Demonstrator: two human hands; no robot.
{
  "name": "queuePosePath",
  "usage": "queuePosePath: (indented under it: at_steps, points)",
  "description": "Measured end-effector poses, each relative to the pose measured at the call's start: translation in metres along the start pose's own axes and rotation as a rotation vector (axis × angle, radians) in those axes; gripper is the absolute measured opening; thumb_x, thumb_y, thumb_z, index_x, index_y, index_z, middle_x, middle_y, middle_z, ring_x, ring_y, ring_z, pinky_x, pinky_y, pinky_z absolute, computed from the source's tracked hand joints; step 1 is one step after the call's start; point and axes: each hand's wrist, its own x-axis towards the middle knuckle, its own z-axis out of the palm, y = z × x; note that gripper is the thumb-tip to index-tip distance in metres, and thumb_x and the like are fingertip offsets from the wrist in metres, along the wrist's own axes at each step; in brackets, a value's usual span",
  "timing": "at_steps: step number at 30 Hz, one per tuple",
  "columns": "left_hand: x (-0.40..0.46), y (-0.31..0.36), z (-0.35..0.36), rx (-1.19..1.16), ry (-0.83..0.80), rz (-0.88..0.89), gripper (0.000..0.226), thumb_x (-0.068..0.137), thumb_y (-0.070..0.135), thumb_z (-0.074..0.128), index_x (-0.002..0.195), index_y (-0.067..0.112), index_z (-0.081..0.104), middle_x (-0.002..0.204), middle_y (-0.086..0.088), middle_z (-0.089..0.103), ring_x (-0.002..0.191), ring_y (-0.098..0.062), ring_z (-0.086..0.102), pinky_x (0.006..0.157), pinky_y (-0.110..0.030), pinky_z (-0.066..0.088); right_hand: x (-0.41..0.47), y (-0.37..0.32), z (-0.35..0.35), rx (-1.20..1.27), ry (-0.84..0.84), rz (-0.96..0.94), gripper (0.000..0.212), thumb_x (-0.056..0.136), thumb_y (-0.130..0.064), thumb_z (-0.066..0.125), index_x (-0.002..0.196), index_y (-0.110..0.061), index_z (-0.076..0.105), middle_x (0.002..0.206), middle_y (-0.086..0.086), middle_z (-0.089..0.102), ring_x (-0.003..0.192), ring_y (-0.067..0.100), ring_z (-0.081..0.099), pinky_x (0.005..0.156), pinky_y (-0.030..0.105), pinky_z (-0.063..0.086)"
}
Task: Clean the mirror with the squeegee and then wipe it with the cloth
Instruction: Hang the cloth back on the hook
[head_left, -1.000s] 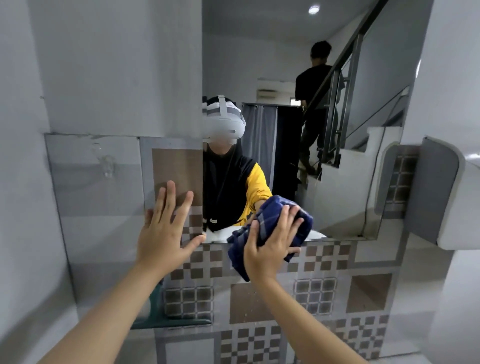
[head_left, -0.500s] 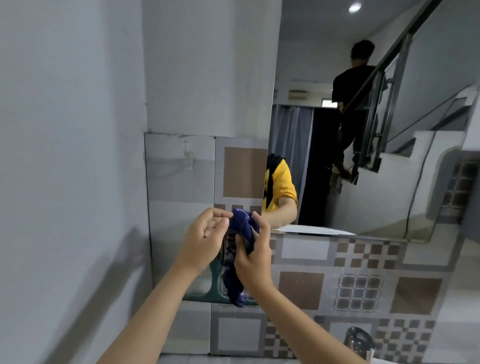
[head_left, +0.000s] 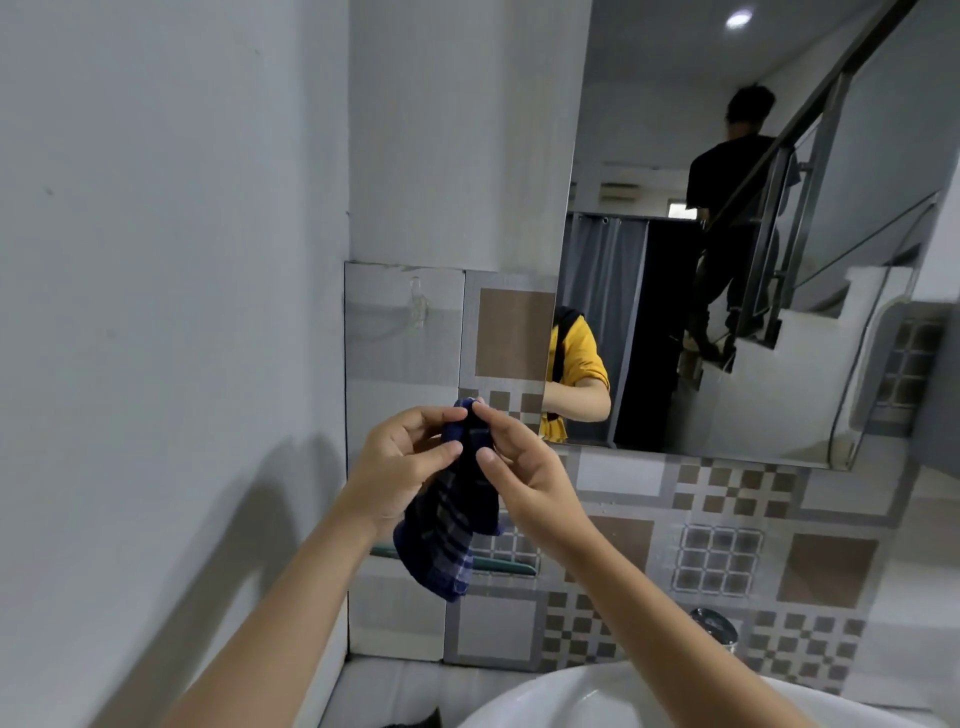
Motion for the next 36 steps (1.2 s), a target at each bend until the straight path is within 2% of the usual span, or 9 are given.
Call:
queuePosePath:
  at_steps: [4,7,11,14,19,23,26,29,36]
  points:
    - [-0.006,0.014,-0.002,0.198,-0.013,0.057,0.033,0.083,-0.015,0.054,0.102,0.008,0.067,0.098,-0.009,0.071,0.095,-0.02,0.067,0.083,-0.029,0.056,0.005,-0.006,0.003,-0.158,0.162,-0.086,0.034,0.086,0.003,0.065,0.116,-0.014,0.062,0.117,0.004,0.069,0.112,0.013,0.064,0.089,0.031,0.056]
    - [-0.003,0.025,-0.015,0.438,0.012,0.146,0.035,0.082,-0.014,0.054,0.091,0.017,0.069,0.096,-0.004,0.072,0.093,-0.015,0.068,0.088,-0.027,0.053,0.013,-0.016,-0.002,-0.285,0.2,-0.162,0.033,0.085,0.014,0.057,0.094,-0.016,0.068,0.108,0.006,0.072,0.107,0.008,0.066,0.084,0.02,0.054]
    - [0.001,0.037,-0.031,0.725,0.067,0.258,0.024,0.083,-0.006,0.06,0.084,0.016,0.07,0.085,0.004,0.071,0.076,-0.008,0.066,0.075,-0.017,0.053,0.033,-0.036,-0.011,-0.558,0.106,-0.223,0.04,0.08,0.019,0.049,0.076,-0.011,0.074,0.103,0.007,0.073,0.095,0.007,0.066,0.088,0.017,0.052]
    - [0.005,0.041,-0.035,0.838,0.082,0.334,0.023,0.084,-0.004,0.059,0.084,0.018,0.066,0.082,0.004,0.068,0.067,-0.008,0.064,0.062,-0.013,0.05,0.055,-0.052,-0.012,-0.793,-0.035,-0.278,0.042,0.075,0.02,0.047,0.083,-0.008,0.077,0.098,0.006,0.07,0.085,0.01,0.06,0.076,0.005,0.044]
    - [0.021,0.043,-0.044,0.911,0.15,0.358,0.027,0.088,0.002,0.052,0.076,0.024,0.061,0.077,0.002,0.067,0.05,-0.03,0.056,0.051,-0.041,0.048,0.087,-0.067,-0.007,-0.904,-0.042,-0.294,0.032,0.083,0.01,0.053,0.1,-0.007,0.074,0.1,0.007,0.072,0.092,0.02,0.066,0.077,0.016,0.044]
    - [0.034,0.045,-0.042,0.866,0.205,0.333,0.017,0.083,0.012,0.061,0.086,0.028,0.064,0.083,0.006,0.066,0.064,-0.016,0.06,0.063,-0.031,0.051,0.105,-0.076,-0.003,-0.948,-0.034,-0.284,0.023,0.084,-0.022,0.072,0.106,-0.015,0.072,0.106,-0.001,0.071,0.094,0.014,0.064,0.079,0.02,0.047]
    - [0.05,0.047,-0.043,0.909,0.259,0.342,0.025,0.081,0.018,0.067,0.105,0.025,0.063,0.101,0.005,0.058,0.088,-0.012,0.057,0.078,-0.022,0.042,0.124,-0.076,-0.004,-0.998,-0.037,-0.269,0.03,0.084,-0.018,0.071,0.114,-0.014,0.068,0.112,0.002,0.068,0.104,0.019,0.061,0.087,0.026,0.046]
    - [0.071,0.055,-0.045,0.99,0.256,0.296,0.041,0.083,0.018,0.065,0.122,0.021,0.056,0.114,0.0,0.051,0.101,-0.017,0.054,0.086,-0.027,0.043,0.144,-0.069,-0.003,-1.082,-0.053,-0.253,0.035,0.089,-0.01,0.061,0.124,-0.017,0.063,0.111,0.005,0.061,0.1,0.026,0.059,0.085,0.041,0.05]
    - [0.126,0.076,-0.053,1.077,0.273,0.296,0.052,0.084,0.021,0.066,0.132,0.019,0.049,0.116,-0.006,0.045,0.099,-0.02,0.052,0.082,-0.03,0.046,0.187,-0.058,0.0,-1.098,0.021,-0.245,0.039,0.098,-0.016,0.049,0.136,-0.024,0.053,0.102,0.005,0.043,0.087,0.029,0.055,0.074,0.044,0.053]
